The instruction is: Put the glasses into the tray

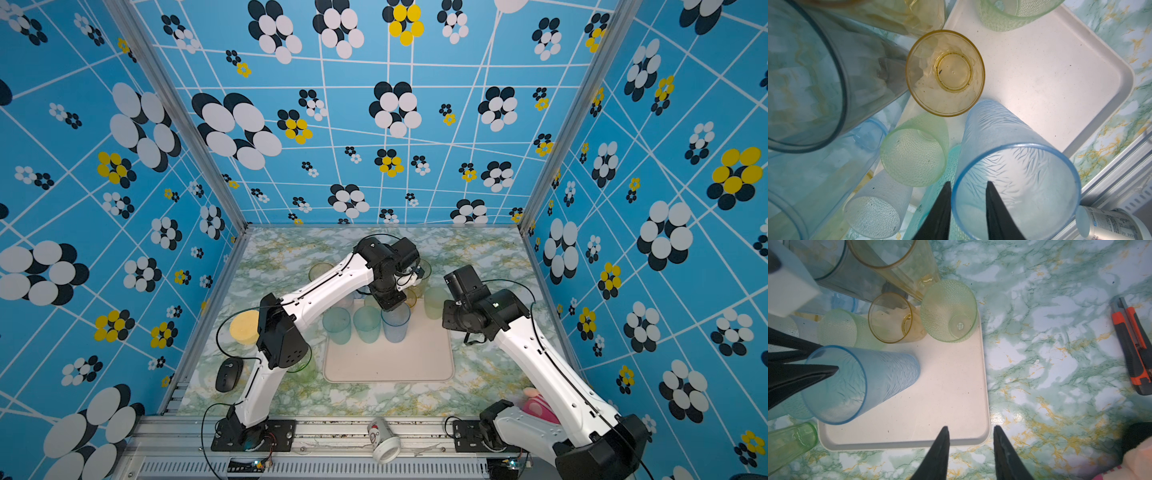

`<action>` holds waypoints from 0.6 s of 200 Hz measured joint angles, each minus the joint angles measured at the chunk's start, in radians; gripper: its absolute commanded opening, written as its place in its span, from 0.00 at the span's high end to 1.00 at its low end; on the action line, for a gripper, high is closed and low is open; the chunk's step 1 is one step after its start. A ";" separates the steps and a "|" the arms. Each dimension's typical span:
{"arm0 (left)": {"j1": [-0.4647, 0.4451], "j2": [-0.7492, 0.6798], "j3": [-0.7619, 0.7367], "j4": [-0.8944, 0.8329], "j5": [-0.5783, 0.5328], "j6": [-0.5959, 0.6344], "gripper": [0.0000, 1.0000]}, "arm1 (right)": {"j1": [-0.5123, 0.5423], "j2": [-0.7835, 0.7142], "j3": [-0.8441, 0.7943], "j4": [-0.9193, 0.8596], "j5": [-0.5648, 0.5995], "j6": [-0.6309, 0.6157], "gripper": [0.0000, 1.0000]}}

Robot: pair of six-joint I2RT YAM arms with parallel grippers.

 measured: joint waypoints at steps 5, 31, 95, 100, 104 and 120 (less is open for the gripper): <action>0.000 0.000 -0.002 0.001 0.000 0.000 0.69 | 0.000 0.000 0.000 0.000 0.000 0.000 0.62; 0.000 -0.001 -0.013 0.014 0.000 -0.001 0.68 | 0.000 0.000 0.000 0.000 0.000 0.000 0.61; 0.007 -0.027 -0.048 0.045 0.001 -0.008 0.68 | 0.000 0.000 0.000 0.000 0.000 0.000 0.61; 0.008 -0.033 -0.050 0.047 0.001 -0.008 0.68 | 0.000 0.000 0.000 0.000 0.000 0.000 0.61; 0.009 -0.038 -0.053 0.049 0.002 -0.008 0.68 | 0.000 0.000 0.000 0.000 0.000 0.000 0.61; 0.012 -0.056 -0.058 0.059 0.004 -0.009 0.68 | 0.000 0.000 0.000 0.000 0.000 0.000 0.61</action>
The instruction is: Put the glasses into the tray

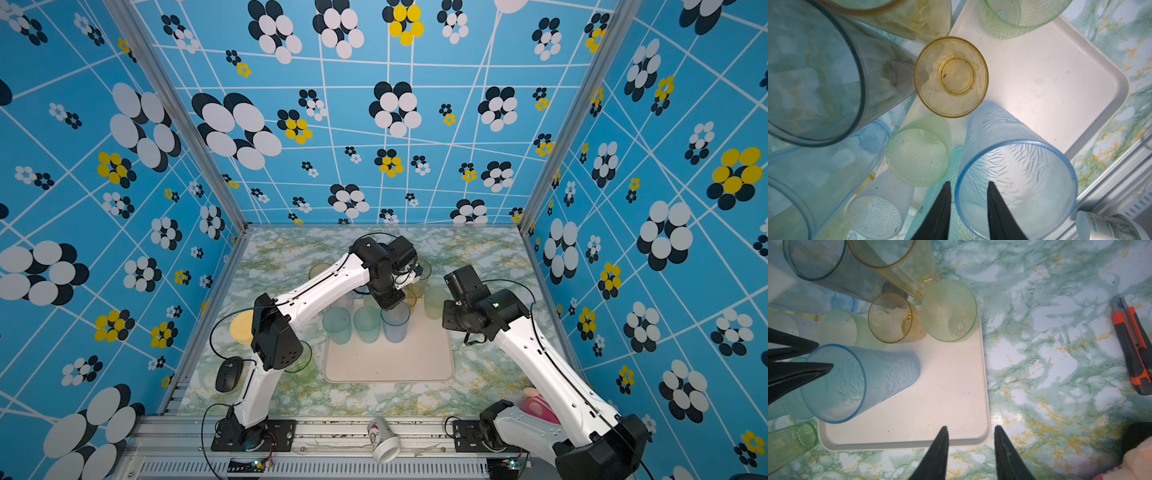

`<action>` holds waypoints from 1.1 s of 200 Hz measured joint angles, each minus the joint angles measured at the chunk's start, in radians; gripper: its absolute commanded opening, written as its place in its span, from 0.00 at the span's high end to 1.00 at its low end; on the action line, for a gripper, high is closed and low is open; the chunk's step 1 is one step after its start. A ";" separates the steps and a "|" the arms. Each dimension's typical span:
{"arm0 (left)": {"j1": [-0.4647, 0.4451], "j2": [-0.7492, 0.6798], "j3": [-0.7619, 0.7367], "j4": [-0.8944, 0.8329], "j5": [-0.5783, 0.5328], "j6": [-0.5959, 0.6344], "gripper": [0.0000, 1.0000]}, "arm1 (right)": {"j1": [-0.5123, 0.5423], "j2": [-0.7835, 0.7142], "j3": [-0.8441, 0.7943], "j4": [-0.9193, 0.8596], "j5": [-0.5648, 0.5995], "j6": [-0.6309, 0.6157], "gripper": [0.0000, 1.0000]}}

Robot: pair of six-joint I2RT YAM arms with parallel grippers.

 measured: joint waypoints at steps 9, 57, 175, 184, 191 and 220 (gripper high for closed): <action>0.003 -0.011 -0.002 0.004 0.001 -0.002 0.68 | 0.000 0.000 0.000 0.000 0.000 0.000 0.61; 0.034 -0.134 -0.064 0.047 0.019 -0.011 0.71 | 0.000 -0.003 0.000 0.000 0.000 0.000 0.60; 0.495 -1.043 -0.821 0.501 -0.011 -0.221 0.70 | 0.473 0.344 0.373 0.023 -0.098 -0.027 0.62; 0.515 -1.087 -0.843 0.521 -0.023 -0.230 0.70 | 0.521 0.417 0.433 0.022 -0.106 -0.032 0.62; 0.529 -1.121 -0.861 0.537 -0.032 -0.237 0.70 | 0.557 0.473 0.482 0.021 -0.112 -0.037 0.62; 0.580 -1.265 -0.928 0.596 -0.079 -0.256 0.69 | 0.675 0.688 0.696 -0.003 -0.142 -0.070 0.63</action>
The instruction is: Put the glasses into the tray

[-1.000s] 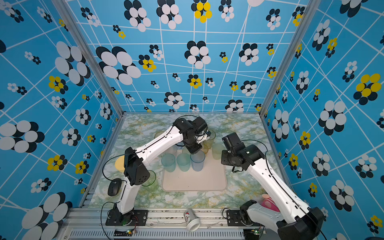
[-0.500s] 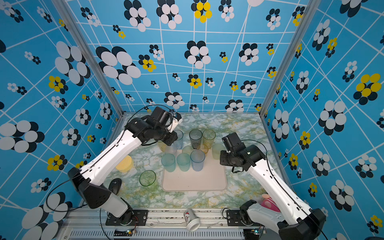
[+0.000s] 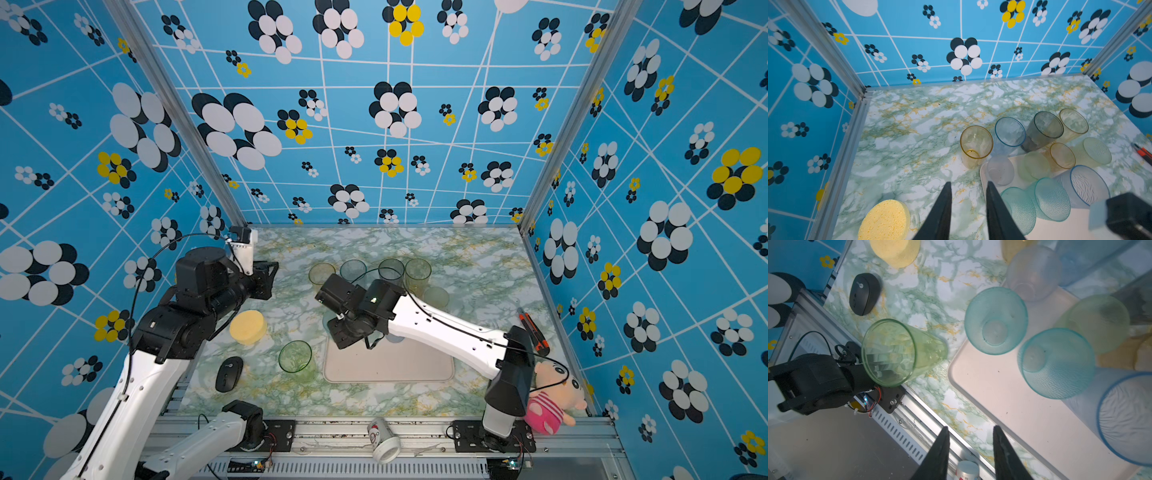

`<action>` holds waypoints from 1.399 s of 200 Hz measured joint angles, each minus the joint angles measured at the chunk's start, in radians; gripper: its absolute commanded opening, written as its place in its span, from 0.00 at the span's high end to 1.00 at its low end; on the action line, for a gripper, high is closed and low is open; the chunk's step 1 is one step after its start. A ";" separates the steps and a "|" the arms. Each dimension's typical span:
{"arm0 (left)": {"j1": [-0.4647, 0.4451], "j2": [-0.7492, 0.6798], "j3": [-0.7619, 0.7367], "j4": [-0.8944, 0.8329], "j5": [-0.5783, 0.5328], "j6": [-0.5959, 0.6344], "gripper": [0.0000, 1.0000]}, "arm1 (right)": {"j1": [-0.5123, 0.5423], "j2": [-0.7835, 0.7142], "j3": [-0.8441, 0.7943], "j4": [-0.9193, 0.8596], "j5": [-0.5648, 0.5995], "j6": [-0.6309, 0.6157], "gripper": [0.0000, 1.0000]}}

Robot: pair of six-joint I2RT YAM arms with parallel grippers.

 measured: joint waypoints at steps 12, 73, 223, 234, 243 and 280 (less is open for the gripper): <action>0.012 -0.047 -0.021 0.019 -0.016 -0.008 0.69 | 0.030 0.077 0.085 -0.021 -0.006 -0.015 0.63; 0.044 -0.168 -0.062 0.065 -0.077 -0.017 0.66 | 0.069 0.319 0.364 -0.164 -0.010 -0.059 0.64; 0.059 -0.228 -0.043 0.053 -0.125 0.021 0.62 | 0.069 0.568 0.680 -0.320 0.009 -0.087 0.72; 0.061 -0.231 -0.042 0.049 -0.126 0.025 0.63 | 0.068 0.568 0.681 -0.325 0.009 -0.087 0.73; 0.061 -0.232 -0.040 0.046 -0.126 0.026 0.62 | 0.068 0.568 0.682 -0.331 0.010 -0.087 0.74; 0.061 -0.232 -0.040 0.039 -0.126 0.029 0.62 | 0.064 0.568 0.687 -0.341 0.012 -0.087 0.77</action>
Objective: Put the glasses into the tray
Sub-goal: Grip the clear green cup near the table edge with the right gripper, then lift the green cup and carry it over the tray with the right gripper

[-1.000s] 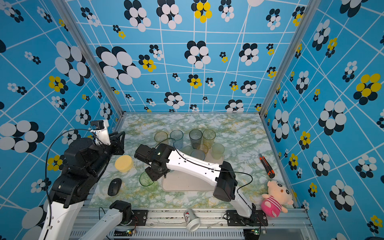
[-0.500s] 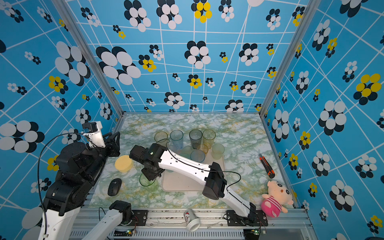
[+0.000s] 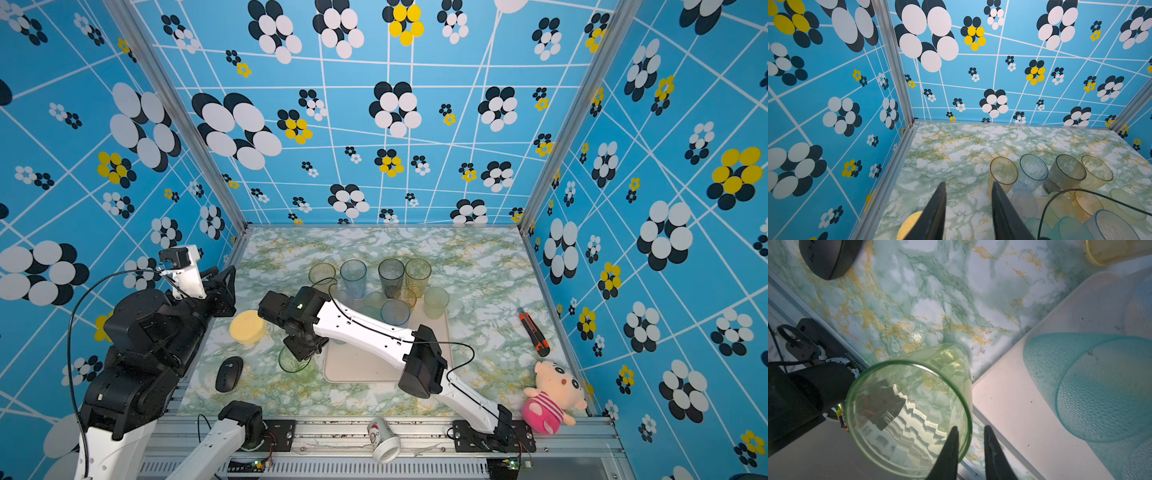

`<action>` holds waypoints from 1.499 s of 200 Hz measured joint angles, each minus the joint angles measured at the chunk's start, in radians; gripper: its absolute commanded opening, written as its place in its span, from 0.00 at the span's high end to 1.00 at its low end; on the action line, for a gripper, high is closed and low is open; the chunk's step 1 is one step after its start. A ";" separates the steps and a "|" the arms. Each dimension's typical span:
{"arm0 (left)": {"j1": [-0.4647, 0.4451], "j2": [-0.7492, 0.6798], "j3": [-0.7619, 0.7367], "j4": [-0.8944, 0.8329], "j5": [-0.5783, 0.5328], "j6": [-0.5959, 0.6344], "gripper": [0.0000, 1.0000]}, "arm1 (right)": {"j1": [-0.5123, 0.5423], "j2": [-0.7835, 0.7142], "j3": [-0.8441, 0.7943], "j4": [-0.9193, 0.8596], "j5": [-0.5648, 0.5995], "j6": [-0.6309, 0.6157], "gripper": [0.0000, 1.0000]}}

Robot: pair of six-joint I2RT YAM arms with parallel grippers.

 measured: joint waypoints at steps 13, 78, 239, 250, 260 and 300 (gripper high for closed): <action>0.000 0.000 0.000 0.000 0.000 0.000 0.62 | -0.001 0.000 0.000 0.000 0.000 0.000 0.77; 0.000 0.000 0.000 0.000 0.000 0.003 0.61 | -0.001 0.030 0.049 -0.002 -0.014 0.000 0.86; 0.000 0.035 0.000 -0.016 -0.003 0.018 0.61 | -0.005 -0.047 -0.044 0.027 0.020 -0.001 1.00; 0.000 0.044 0.001 -0.023 -0.003 0.018 0.61 | -0.008 -0.108 -0.101 0.048 0.029 -0.001 1.00; 0.001 0.055 0.004 -0.031 -0.003 0.018 0.61 | -0.011 -0.169 -0.155 0.065 0.034 -0.001 1.00; 0.013 0.101 0.027 -0.050 0.024 0.013 0.61 | -0.045 -0.481 -0.398 0.147 0.092 0.009 1.00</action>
